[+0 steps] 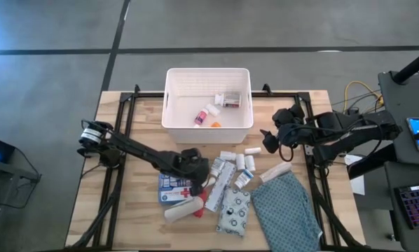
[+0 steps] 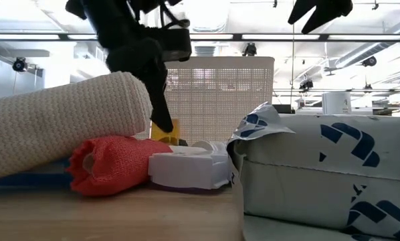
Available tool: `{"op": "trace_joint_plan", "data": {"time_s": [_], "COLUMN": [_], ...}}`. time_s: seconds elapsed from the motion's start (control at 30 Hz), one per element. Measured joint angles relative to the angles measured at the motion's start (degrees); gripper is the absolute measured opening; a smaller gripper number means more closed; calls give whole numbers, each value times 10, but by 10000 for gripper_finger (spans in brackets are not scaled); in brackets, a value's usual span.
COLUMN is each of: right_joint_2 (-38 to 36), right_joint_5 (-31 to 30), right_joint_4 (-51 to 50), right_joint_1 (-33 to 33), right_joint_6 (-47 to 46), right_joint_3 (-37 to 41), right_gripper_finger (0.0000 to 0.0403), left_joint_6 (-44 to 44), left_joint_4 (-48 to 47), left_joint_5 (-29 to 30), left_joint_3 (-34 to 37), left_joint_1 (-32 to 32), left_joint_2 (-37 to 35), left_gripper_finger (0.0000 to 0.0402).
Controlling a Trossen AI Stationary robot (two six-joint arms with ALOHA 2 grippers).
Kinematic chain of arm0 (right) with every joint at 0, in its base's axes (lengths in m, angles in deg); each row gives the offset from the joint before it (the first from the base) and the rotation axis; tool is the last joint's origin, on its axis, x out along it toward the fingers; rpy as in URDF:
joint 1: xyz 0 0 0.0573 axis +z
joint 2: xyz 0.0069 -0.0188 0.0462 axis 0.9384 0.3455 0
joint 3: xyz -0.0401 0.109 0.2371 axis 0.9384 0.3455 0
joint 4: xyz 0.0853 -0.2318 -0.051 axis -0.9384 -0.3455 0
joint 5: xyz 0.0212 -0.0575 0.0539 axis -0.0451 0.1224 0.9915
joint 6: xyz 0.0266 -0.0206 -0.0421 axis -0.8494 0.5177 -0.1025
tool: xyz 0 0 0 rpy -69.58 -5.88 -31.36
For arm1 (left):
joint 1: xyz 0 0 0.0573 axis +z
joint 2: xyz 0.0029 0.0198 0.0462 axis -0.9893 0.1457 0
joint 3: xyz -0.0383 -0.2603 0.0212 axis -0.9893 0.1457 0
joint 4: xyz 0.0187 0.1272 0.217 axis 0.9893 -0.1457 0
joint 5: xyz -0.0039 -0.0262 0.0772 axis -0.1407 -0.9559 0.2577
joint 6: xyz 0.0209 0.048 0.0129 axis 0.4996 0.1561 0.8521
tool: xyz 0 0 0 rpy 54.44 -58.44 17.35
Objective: Pick & place medical supplies in basket/bin
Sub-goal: Put the orange bottle into the white bin, then put the white gauze into the white bin
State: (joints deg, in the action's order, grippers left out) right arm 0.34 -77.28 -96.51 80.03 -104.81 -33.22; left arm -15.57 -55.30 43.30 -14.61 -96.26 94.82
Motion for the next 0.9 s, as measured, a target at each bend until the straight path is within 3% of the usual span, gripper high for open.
{"op": "trace_joint_plan", "data": {"time_s": [0.13, 0.23, 0.3, 0.4, 0.47, 0.53, 0.6, 0.67, 0.8, 0.9], "right_joint_2": [0, 0, -1, -1, -1, -1, -3, -4, -3, -3], "right_joint_5": [-12, -27, -38, -47, -53, -61, -61, -61, -27, 4], "right_joint_4": [1, 3, 7, 13, 16, 17, 20, 20, 12, -6], "right_joint_1": [0, 0, 0, 0, 0, 0, 0, 0, 0, 1], "right_joint_6": [10, 26, 42, 66, 74, 75, 78, 79, 60, 43], "right_joint_3": [-11, -24, -34, -49, -57, -60, -59, -57, -52, -48], "right_gripper_finger": [343, 336, 331, 327, 327, 327, 327, 327, 328, 335], "left_joint_6": [-6, -13, -4, 45, 95, 152, 191, 201, 207, 223], "left_joint_4": [-74, -156, -206, -248, -241, -238, -241, -253, -277, -275], "left_joint_5": [1, 5, 41, 138, 239, 359, 441, 444, 363, 365], "left_joint_3": [-77, -175, -252, -360, -414, -451, -461, -456, -431, -427], "left_joint_1": [-5, -12, -17, -23, -19, -3, 30, 74, 153, 173], "left_joint_2": [-2, -6, -8, -8, -9, -10, -12, -13, -11, -13], "left_gripper_finger": [156, 170, 177, 174, 170, 169, 173, 182, 212, 238]}}
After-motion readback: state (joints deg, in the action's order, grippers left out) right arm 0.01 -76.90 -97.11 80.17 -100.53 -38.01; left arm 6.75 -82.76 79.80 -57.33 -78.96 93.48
